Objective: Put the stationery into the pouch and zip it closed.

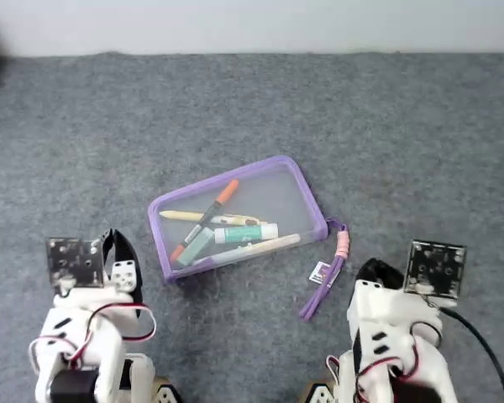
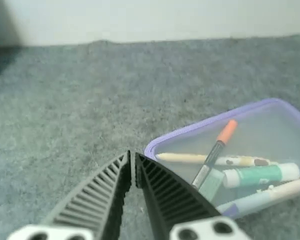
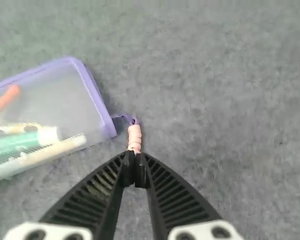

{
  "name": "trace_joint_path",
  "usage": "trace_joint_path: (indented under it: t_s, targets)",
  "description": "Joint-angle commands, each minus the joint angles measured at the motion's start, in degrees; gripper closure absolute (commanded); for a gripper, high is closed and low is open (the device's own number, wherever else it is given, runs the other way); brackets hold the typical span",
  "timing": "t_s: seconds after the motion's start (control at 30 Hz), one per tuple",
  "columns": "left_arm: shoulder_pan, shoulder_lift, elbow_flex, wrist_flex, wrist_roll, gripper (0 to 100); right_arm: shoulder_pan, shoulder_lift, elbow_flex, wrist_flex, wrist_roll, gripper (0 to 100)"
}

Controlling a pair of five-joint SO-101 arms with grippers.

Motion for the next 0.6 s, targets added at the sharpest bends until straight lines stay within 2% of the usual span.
trace_joint_path:
  t_s: [0.0,0.17,0.37,0.57]
  targets:
    - [-0.35,-0.53,4.35,-3.87,0.44,98,0.57,0.31,4.92,-3.12,0.88,99.0]
    - [-0.35,-0.53,13.32,-7.21,0.26,98,0.13,-0.75,15.82,-7.08,1.14,99.0]
    - [0.0,-0.53,17.63,-9.23,0.0,98,0.13,-0.66,28.84,-10.15,1.14,99.0]
    - [-0.35,-0.53,22.64,-9.32,-0.09,98,0.13,-0.66,34.11,-10.24,0.97,99.0]
